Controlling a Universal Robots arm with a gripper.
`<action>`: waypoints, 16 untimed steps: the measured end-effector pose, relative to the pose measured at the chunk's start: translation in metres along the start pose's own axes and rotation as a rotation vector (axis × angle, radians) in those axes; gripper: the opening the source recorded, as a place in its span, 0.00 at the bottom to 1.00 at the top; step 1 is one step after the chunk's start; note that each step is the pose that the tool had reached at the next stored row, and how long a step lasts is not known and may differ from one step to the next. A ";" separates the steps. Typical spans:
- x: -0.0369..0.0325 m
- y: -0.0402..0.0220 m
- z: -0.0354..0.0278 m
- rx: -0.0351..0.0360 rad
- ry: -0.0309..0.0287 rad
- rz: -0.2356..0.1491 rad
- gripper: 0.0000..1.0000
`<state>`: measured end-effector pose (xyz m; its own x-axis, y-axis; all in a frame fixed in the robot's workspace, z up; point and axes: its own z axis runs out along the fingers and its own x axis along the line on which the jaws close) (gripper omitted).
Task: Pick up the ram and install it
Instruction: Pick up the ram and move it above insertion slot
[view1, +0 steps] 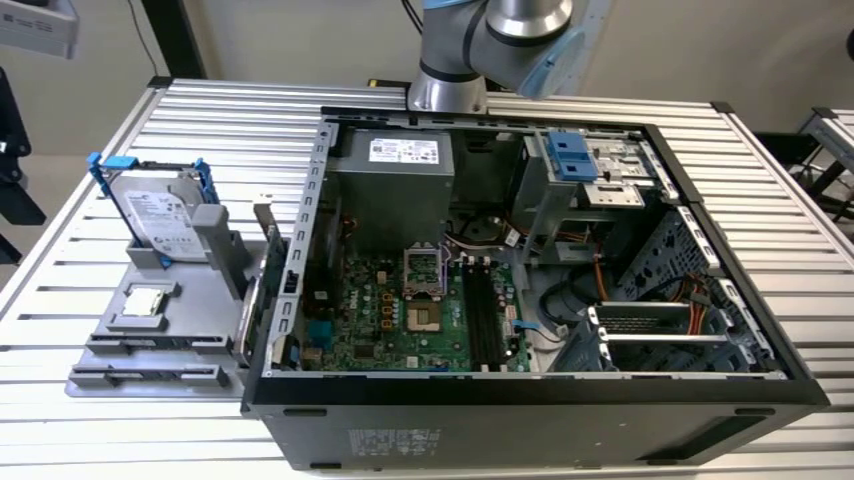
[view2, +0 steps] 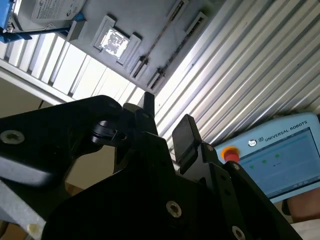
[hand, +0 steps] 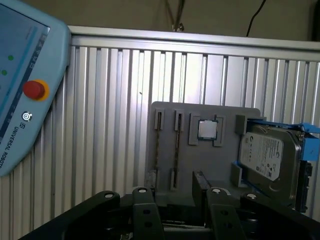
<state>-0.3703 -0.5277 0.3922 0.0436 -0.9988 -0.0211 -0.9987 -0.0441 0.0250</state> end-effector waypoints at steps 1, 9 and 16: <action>0.0000 -0.0003 0.0006 0.0000 -0.0001 0.000 1.00; 0.0001 -0.0056 0.0135 0.0000 -0.0002 0.010 1.00; -0.0080 -0.0071 0.0264 0.0001 0.0005 0.015 1.00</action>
<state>-0.3643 -0.5188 0.3658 0.0282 -0.9994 -0.0203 -0.9993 -0.0287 0.0252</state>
